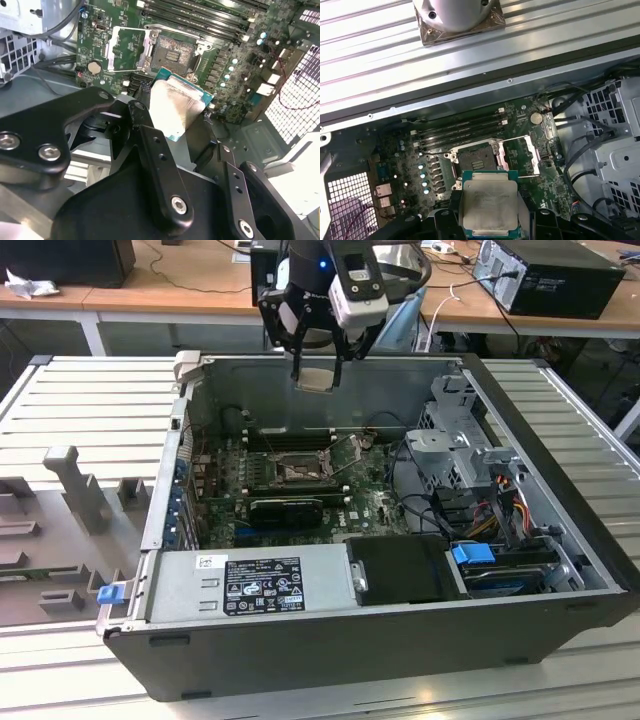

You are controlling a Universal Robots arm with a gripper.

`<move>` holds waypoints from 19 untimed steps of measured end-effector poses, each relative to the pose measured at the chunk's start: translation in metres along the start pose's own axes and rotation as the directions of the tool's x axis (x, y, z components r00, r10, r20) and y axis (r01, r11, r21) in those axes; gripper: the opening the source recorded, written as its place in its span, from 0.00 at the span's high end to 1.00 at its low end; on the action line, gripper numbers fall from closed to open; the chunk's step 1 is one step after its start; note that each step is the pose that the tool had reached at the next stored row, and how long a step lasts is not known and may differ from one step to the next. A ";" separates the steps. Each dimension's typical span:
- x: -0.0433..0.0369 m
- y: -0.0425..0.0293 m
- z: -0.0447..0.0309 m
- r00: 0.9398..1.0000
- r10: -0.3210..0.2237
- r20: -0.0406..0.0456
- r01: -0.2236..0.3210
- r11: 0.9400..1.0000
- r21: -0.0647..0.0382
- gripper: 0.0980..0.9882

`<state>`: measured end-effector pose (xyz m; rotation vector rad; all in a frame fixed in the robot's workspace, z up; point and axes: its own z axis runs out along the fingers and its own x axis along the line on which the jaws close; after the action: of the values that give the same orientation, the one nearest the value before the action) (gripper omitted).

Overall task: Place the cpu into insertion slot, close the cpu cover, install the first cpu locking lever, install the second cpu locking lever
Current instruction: 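Place the cpu into insertion slot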

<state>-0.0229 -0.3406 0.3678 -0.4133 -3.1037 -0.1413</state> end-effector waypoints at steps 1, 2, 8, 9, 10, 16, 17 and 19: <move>0.0000 0.0000 0.0000 1.000 0.009 0.001 -0.009 1.000 0.000 0.52; 0.0000 0.0000 0.0000 1.000 0.014 0.001 -0.014 1.000 0.000 0.52; 0.0000 0.0000 0.0002 0.998 0.055 0.005 -0.055 0.998 0.000 0.52; 0.0000 0.0000 0.0002 0.998 0.064 0.006 -0.064 0.998 -0.001 0.52; 0.0000 0.0000 0.0002 0.997 0.077 0.007 -0.077 0.997 -0.001 0.52; 0.0000 0.0000 0.0003 0.991 0.133 0.012 -0.133 0.991 -0.002 0.52; 0.0000 0.0000 0.0004 0.989 0.146 0.013 -0.146 0.989 -0.003 0.52; 0.0000 0.0000 0.0004 0.986 0.167 0.015 -0.167 0.986 -0.003 0.52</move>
<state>-0.0228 -0.3406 0.3674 -0.6745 -3.0655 -0.1403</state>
